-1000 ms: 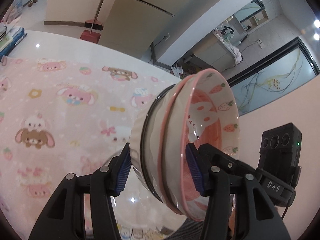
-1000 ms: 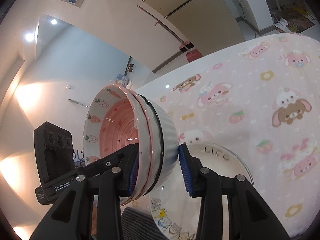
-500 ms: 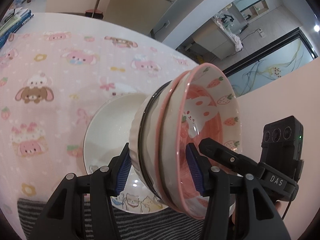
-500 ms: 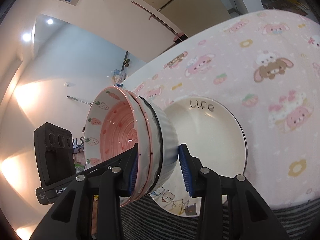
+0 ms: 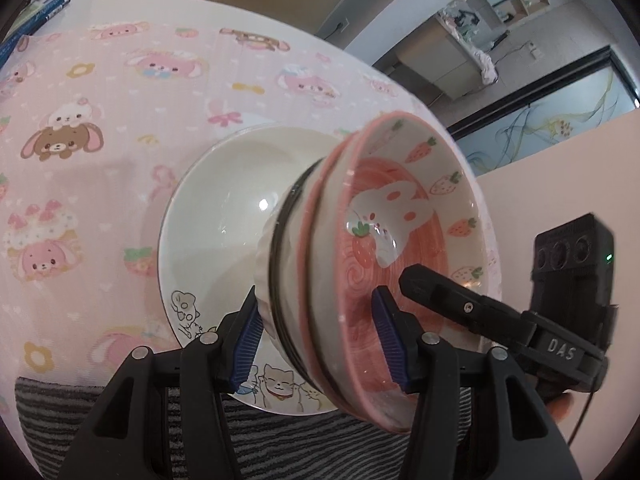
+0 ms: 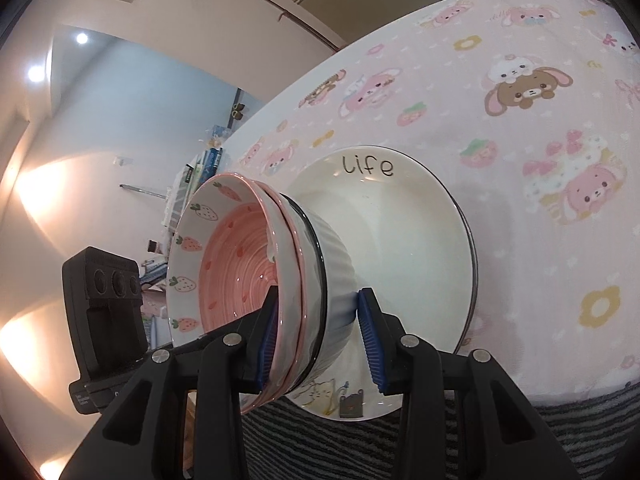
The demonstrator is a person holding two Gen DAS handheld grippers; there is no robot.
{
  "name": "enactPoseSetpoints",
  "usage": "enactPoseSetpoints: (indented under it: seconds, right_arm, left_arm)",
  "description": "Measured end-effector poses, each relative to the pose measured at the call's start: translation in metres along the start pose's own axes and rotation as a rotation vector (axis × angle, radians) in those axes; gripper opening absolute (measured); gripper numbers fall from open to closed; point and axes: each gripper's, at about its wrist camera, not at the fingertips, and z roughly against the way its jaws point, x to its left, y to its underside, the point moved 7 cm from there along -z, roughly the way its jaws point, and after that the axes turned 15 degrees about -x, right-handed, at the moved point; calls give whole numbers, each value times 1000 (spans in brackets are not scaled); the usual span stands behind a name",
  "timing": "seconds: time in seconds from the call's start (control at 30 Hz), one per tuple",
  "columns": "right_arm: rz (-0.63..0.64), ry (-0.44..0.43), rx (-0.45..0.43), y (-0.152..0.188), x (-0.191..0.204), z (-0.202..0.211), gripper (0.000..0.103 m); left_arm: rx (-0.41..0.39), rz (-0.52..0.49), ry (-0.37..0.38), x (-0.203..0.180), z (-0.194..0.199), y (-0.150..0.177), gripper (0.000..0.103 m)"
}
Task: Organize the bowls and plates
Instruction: 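Carry the pink bowl stack with both tools over the plate stack, then lower the bowl stack onto the 'life' plate and open both tools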
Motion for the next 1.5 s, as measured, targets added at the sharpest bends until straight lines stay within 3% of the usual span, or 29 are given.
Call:
enactPoseSetpoints:
  seconds: [0.23,0.5,0.77,1.1,1.33,1.5]
  right_arm:
    - [-11,20,13,2,-11,-5,40]
    - [94,64,-25,2,0,-3,40]
    - [175,111,-126,-8,8,22,40]
    - [337,146,-337,-20,27,76,40]
    - [548,176,-595,-16,65,135,40]
    - [607,233,-774,-7,83,175,40]
  left_arm:
    - [32,-23,-21,-1,-10,6,52]
    - [44,-20,-4,4,-10,9,52]
    - [-44,-83,-49,6,19,1,52]
    - [-329,-297,-130,-19,74,-6,51]
    - [-603,-441,-154,-45,127,-6,51]
    - [-730,-490,-187,-57,153,0,51]
